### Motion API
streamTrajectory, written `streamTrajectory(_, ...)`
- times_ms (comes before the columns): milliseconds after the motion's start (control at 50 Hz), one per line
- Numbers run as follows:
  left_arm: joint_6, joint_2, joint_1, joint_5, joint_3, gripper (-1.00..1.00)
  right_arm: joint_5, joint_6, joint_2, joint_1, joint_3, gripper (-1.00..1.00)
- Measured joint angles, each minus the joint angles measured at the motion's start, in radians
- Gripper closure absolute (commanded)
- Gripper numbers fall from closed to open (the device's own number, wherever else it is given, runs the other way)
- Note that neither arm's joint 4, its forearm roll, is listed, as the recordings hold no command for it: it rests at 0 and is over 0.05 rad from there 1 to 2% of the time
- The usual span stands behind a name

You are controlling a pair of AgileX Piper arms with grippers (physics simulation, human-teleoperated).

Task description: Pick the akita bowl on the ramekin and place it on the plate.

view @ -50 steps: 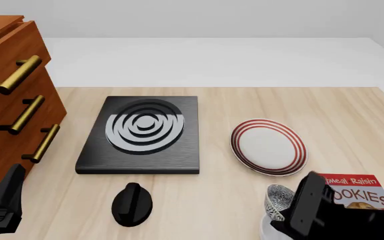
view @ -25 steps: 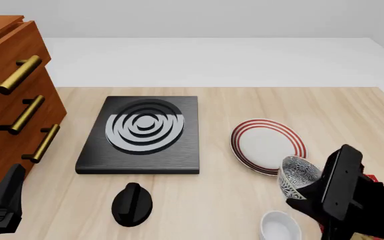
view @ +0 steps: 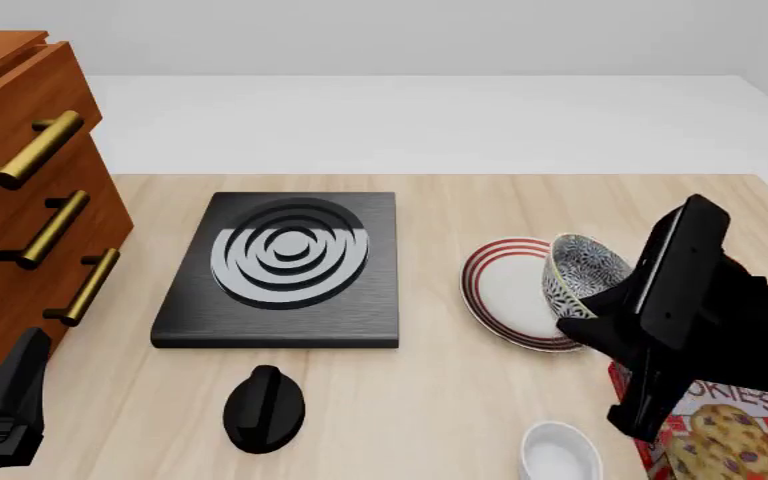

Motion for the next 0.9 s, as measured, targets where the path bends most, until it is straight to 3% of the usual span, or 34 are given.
streamTrajectory(900, 0.000, 0.000, 0.000, 0.000, 0.000, -1.00, -0.207, -0.043, 0.315, -0.136, -0.154, 1.00)
